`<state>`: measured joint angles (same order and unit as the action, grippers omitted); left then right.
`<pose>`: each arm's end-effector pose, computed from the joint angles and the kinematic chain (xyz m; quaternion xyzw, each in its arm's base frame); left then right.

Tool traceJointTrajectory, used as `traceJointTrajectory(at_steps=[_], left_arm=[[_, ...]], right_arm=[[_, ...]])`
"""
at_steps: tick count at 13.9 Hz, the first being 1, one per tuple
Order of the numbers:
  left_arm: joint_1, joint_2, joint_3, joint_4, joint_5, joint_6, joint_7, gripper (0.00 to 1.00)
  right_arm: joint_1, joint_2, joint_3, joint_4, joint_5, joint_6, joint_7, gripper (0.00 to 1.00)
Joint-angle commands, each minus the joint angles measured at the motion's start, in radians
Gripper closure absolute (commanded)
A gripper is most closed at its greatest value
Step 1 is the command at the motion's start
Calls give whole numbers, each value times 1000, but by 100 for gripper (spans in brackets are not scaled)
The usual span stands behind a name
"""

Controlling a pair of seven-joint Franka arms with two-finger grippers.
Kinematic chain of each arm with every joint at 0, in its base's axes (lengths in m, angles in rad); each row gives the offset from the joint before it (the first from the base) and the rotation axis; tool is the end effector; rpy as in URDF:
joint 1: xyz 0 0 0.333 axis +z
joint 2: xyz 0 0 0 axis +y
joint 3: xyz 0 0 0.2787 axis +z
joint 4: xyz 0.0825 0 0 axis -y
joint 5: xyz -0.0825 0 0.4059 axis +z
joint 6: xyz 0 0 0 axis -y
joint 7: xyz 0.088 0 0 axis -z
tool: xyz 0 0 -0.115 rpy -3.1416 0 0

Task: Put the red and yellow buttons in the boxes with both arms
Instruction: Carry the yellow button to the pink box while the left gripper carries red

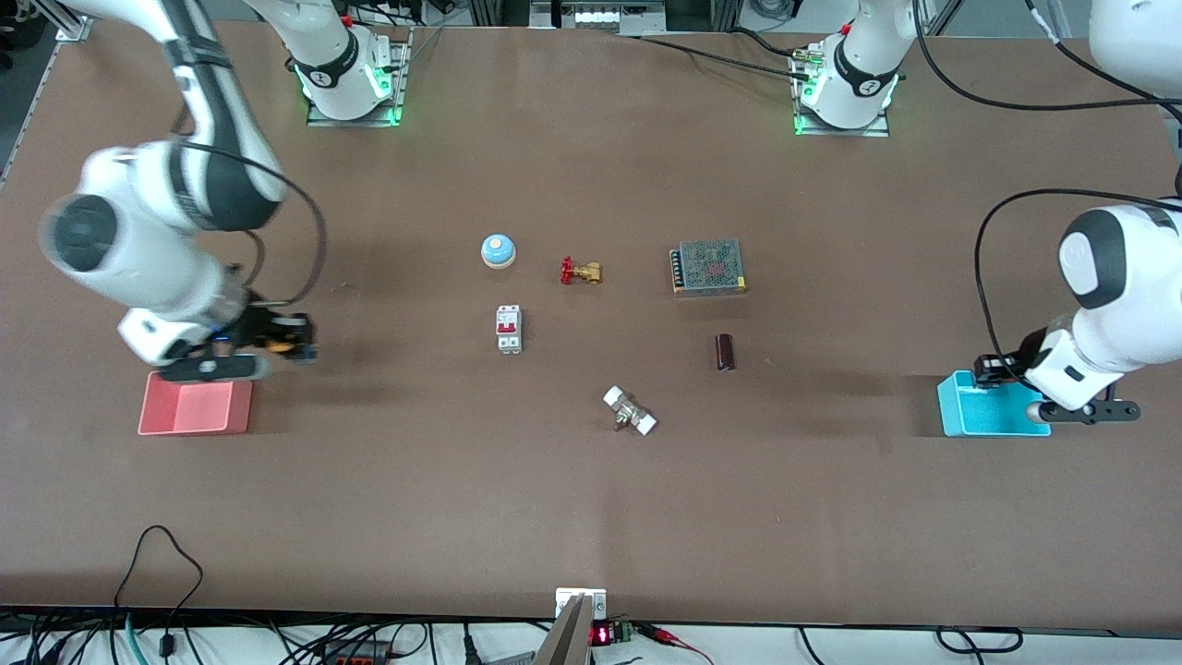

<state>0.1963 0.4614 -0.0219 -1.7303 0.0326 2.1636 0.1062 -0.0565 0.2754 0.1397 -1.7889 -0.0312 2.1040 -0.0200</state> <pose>0.6504 0.1169 0.2594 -0.9995 -0.0259 0.0150 0.0065 0.6424 0.0479 0.3493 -0.9982 -0.0562 -0.0211 0.0059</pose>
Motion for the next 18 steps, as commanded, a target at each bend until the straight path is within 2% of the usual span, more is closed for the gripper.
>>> traceJointTrajectory(at_steps=[1, 3, 6, 9, 11, 12, 13, 14, 15, 18], left_arm=[[15, 72, -10, 60, 13, 45, 32, 75], [26, 107, -10, 60, 13, 97, 67, 75], [51, 169, -10, 57, 13, 189, 119, 75], [68, 203, -10, 54, 13, 202, 142, 75], [72, 217, -10, 49, 13, 202, 141, 71], [72, 218, -10, 49, 13, 202, 141, 65], [72, 218, -10, 49, 13, 202, 141, 43], [72, 218, -10, 51, 13, 202, 141, 7], [72, 217, -10, 54, 13, 199, 142, 0], [69, 191, -10, 54, 13, 180, 139, 0]], right_arm=[[-55, 71, -6, 92, -7, -22, -137, 72], [-80, 128, -55, 126, -4, -3, -243, 72], [-158, 214, -58, 161, -4, 69, -348, 72], [-180, 252, -71, 161, -3, 134, -365, 71], [-181, 274, -78, 161, 7, 137, -347, 71], [-181, 283, -80, 161, 10, 148, -334, 71], [-181, 289, -83, 158, 8, 158, -308, 71], [-181, 297, -89, 158, 8, 159, -288, 71], [-181, 304, -91, 157, 8, 160, -281, 71], [-180, 333, -112, 154, 8, 191, -273, 71]])
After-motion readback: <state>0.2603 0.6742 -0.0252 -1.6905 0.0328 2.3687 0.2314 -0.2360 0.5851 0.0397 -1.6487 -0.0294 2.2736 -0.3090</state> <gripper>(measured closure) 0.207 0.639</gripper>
